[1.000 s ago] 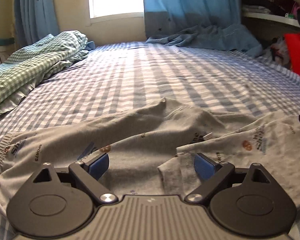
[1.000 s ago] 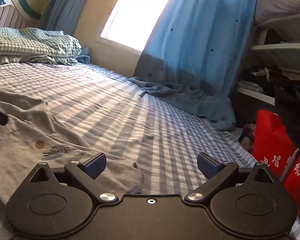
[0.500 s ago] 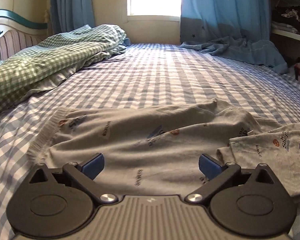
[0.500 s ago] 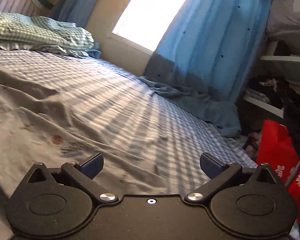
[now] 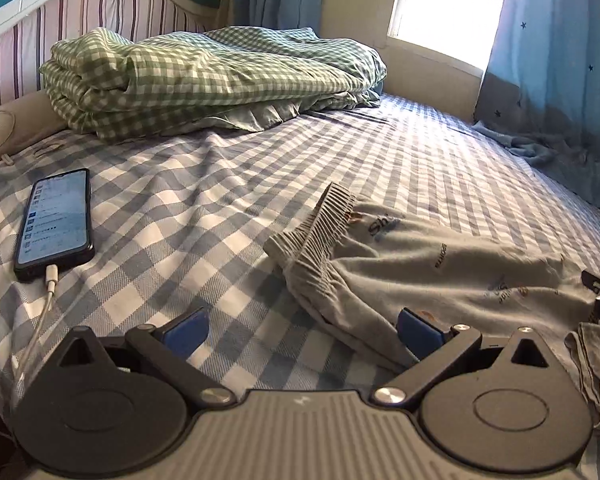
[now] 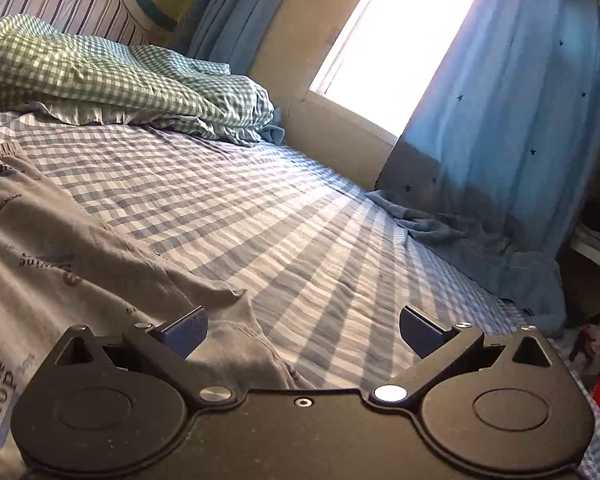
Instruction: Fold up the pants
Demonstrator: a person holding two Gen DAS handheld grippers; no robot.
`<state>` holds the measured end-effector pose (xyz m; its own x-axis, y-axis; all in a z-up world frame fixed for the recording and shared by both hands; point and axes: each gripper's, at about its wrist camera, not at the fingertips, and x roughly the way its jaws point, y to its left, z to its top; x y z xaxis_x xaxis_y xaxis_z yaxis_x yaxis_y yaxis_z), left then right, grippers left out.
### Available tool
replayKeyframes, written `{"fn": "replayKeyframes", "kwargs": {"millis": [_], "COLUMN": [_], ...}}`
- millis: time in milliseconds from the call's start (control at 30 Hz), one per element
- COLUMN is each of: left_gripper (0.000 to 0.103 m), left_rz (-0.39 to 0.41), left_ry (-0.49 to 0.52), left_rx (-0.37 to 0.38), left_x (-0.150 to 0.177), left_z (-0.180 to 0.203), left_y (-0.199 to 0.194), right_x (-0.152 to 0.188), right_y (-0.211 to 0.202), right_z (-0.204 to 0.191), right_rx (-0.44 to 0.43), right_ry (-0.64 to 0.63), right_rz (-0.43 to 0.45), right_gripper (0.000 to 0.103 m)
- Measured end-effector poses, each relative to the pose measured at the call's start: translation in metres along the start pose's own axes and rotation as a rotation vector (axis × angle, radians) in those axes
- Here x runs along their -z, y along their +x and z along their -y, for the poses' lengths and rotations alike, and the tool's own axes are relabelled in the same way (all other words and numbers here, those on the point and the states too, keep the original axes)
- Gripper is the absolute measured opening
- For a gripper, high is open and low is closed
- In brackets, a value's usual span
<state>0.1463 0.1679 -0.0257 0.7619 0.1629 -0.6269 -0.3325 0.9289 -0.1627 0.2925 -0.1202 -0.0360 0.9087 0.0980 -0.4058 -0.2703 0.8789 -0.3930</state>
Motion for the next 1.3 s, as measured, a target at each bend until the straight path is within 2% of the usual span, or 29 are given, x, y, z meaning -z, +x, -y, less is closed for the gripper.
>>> {"fn": "replayKeyframes", "kwargs": {"millis": [133,200,300,400,600,667,767,867,967,1033,1100,1300], "left_gripper": [0.103,0.103,0.103,0.103,0.103,0.101,0.089,0.078,0.059,0.030,0.020,0.015], "left_rz": [0.027,0.030,0.019,-0.007,0.015,0.039,0.053,0.047,0.023,0.019,0.026,0.116], "left_ry": [-0.048,-0.083,-0.131,-0.180,-0.218,-0.287,-0.365,-0.367,-0.364,-0.362,-0.366,-0.254], "left_rx": [0.057,0.104,0.157,0.171,0.195,0.200,0.212,0.210,0.185,0.157,0.154,0.174], "left_x": [-0.013,-0.018,-0.023,-0.024,-0.019,-0.017,-0.015,-0.016,-0.019,-0.020,-0.024,-0.048], "left_z": [-0.007,-0.009,-0.014,-0.018,-0.024,-0.029,-0.037,-0.037,-0.035,-0.033,-0.031,0.006], "left_y": [0.014,0.023,0.035,0.047,0.056,0.053,0.053,0.055,0.058,0.057,0.053,0.022], "right_x": [0.001,0.004,0.002,0.006,0.033,0.041,0.053,0.060,0.061,0.062,0.062,0.061], "right_y": [0.037,0.037,0.016,-0.016,-0.077,-0.087,-0.093,-0.088,-0.084,-0.082,-0.082,-0.085], "right_z": [-0.014,-0.016,-0.012,-0.006,-0.007,-0.012,-0.020,-0.030,-0.034,-0.033,-0.031,-0.029], "right_rx": [0.002,0.011,0.048,0.100,0.066,0.087,0.128,0.139,0.144,0.134,0.127,0.119], "right_ry": [-0.050,-0.055,-0.042,-0.021,0.077,0.102,0.147,0.138,0.110,0.117,0.130,0.136], "right_rz": [-0.099,-0.105,-0.063,-0.023,-0.005,-0.015,-0.037,-0.074,-0.083,-0.094,-0.095,-0.089], "right_gripper": [0.100,0.099,0.101,0.102,0.102,0.102,0.102,0.102,0.102,0.102,0.102,0.102]}}
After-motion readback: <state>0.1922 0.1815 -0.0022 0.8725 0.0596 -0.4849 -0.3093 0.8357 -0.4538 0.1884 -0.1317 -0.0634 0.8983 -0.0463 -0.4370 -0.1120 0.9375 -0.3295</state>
